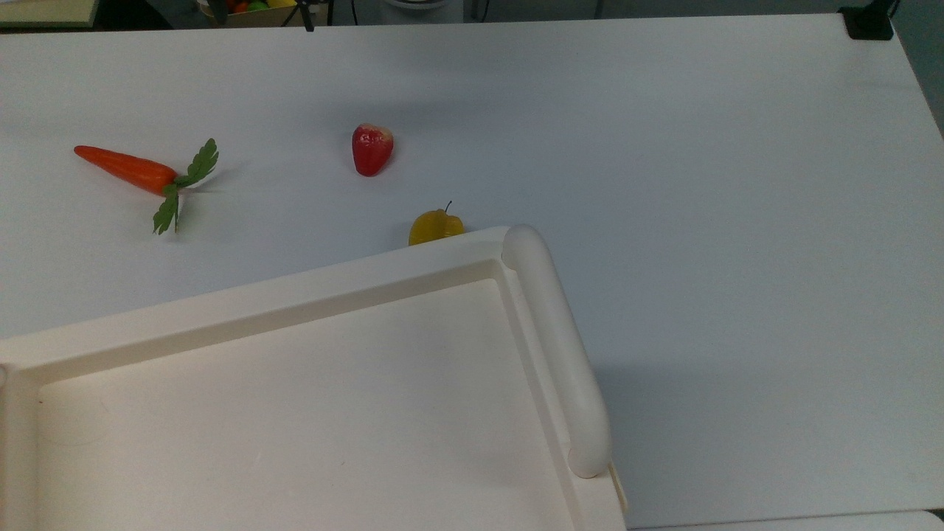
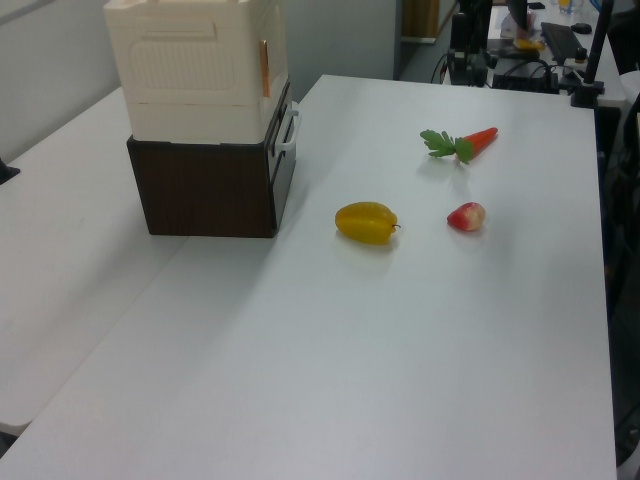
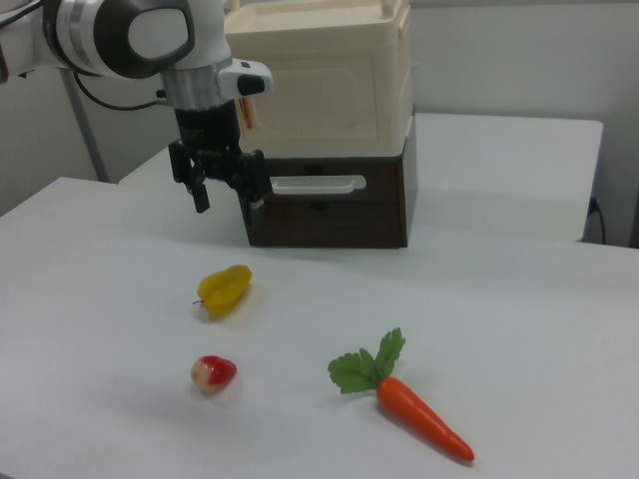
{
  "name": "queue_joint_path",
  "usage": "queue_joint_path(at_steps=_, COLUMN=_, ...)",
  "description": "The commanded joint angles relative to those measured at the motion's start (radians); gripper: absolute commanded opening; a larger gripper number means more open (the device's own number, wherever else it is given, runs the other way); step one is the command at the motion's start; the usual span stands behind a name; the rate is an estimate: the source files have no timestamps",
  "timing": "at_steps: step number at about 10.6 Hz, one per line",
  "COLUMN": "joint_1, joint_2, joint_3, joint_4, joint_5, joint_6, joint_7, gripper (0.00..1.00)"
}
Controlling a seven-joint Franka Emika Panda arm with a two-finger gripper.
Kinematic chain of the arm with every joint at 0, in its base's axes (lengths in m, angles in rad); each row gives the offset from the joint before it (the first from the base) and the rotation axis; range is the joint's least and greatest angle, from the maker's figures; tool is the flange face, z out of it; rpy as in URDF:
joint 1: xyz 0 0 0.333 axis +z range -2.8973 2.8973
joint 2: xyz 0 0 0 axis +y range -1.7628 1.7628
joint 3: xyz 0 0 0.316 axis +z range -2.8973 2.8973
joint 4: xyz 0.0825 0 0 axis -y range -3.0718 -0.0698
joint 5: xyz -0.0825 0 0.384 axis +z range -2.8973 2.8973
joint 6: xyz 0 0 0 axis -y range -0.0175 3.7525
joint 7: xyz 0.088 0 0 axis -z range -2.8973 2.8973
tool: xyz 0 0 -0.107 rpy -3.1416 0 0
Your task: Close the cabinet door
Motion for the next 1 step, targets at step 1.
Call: queue_joint_path(at_steps=1, joint_1=0.007, joint_2=-0.03, joint_3=0.006, joint_4=-0.032, joint_5=-0.012, joint_6=-0.011, joint_7=0.029, gripper=1.0)
